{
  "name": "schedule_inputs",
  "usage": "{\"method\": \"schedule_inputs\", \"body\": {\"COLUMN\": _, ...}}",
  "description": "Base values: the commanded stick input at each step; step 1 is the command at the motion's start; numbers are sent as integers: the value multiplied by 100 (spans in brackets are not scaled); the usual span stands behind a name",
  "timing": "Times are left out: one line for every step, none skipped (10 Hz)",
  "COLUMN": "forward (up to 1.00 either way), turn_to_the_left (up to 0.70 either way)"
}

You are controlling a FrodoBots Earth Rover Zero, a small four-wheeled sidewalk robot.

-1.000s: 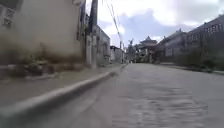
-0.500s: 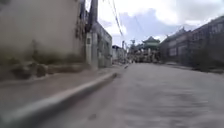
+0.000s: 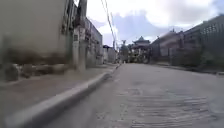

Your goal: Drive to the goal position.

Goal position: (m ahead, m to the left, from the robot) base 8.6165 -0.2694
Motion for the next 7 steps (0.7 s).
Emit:
{"method": "schedule_inputs", "body": {"forward": 100, "turn_to_the_left": -40}}
{"method": "schedule_inputs", "body": {"forward": 100, "turn_to_the_left": -23}}
{"method": "schedule_inputs", "body": {"forward": 100, "turn_to_the_left": 0}}
{"method": "schedule_inputs", "body": {"forward": 100, "turn_to_the_left": 0}}
{"method": "schedule_inputs", "body": {"forward": 100, "turn_to_the_left": 0}}
{"method": "schedule_inputs", "body": {"forward": 100, "turn_to_the_left": 0}}
{"method": "schedule_inputs", "body": {"forward": 100, "turn_to_the_left": -2}}
